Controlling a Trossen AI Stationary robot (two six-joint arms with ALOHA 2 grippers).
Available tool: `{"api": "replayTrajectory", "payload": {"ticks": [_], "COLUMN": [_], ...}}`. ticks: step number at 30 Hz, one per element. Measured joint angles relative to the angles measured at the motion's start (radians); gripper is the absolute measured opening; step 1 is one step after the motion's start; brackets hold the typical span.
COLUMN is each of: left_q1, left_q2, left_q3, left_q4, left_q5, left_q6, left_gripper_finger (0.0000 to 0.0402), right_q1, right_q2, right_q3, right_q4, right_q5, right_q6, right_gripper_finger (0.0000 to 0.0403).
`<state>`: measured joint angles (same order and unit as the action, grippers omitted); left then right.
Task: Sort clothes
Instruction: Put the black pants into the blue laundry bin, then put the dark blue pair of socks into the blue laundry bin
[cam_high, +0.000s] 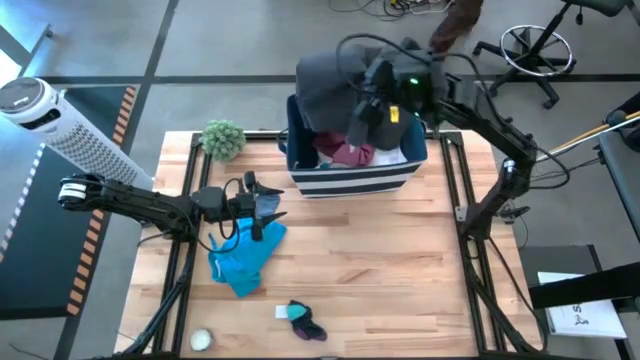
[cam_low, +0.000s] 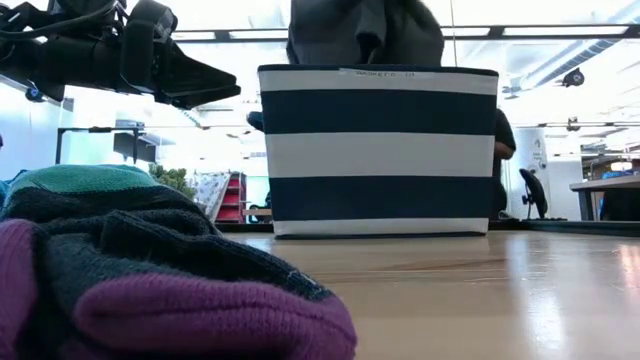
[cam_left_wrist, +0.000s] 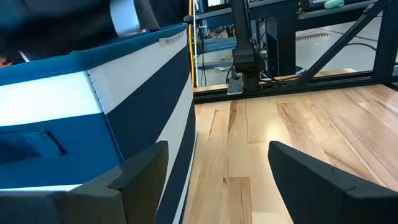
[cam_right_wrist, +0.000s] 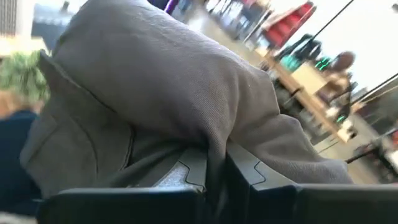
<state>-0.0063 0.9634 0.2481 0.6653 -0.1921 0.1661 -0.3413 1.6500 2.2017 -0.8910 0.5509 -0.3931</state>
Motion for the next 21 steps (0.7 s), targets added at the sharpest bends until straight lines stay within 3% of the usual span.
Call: {"api": "replayTrajectory", "payload": {"ticks": [4,9,14,21], "left_q1": [0.000,0.000,0.000,0.000], "left_q2": [0.000,0.000,0.000,0.000], "left_q3": [0.000,0.000,0.000,0.000], "left_q4": [0.000,-0.001,-0.005,-0.033], "left_q5": [0.000,0.000,0.000,0.000], "left_q6": [0.000,-0.001,-0.006,-0.061], "left_gripper_finger": [0.0270,0.0277,0.0272,0.0261], "right_q1": [-0.065,-0.101,-0.095,-0.056], "right_q2": [0.062,0.153,0.208,0.178], "right_q3": [-0.001,-0.002,-0.002,-0.002], "right_q4": [-0.094,-0.183,-0.253,-0.273], "right_q5": [-0.109,-0.141,-0.121,0.024], "right_q6": [0.016,0.073,0.085,0.061], "right_gripper_finger": [0.0007,0.0016,0.0101,0.0226]}}
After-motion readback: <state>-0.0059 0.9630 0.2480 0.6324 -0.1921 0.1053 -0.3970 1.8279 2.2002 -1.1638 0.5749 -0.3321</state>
